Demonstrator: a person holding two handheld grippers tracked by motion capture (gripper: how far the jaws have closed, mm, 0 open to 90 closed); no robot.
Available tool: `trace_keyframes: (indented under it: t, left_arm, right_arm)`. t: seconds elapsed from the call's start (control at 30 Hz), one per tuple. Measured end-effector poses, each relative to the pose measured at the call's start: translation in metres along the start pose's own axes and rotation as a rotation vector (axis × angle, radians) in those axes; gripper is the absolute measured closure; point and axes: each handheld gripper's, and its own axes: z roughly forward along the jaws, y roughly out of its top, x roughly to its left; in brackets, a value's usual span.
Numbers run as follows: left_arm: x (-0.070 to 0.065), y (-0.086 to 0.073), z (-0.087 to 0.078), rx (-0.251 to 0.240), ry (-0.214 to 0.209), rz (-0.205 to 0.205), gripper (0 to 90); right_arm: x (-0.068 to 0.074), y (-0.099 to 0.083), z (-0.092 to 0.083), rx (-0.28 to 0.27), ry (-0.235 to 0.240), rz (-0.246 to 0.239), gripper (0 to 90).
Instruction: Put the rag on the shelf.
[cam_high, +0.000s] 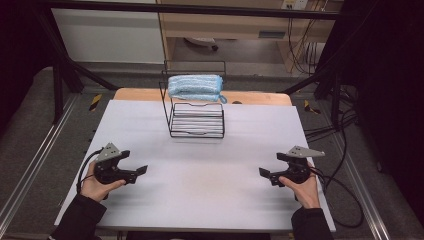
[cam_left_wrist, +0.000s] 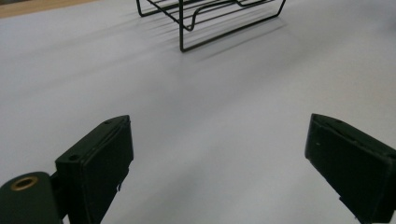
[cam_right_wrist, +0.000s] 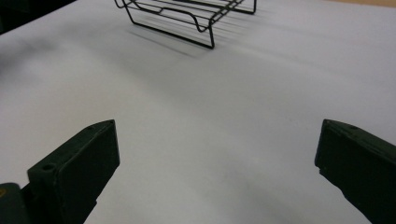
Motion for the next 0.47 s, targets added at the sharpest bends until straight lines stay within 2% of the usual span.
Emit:
trace_keyframes:
  t: [0.23, 0.47]
  left_arm:
    - [0.000, -0.011, 0.000, 0.013, -0.001, 0.005, 8.0]
    - [-0.001, -0.021, -0.001, 0.044, -0.001, 0.017, 8.0]
  right_arm:
    - [-0.005, -0.019, -0.006, 0.030, -0.009, 0.002, 0.7]
    - [-0.004, -0.024, -0.008, 0.030, -0.007, 0.005, 0.7]
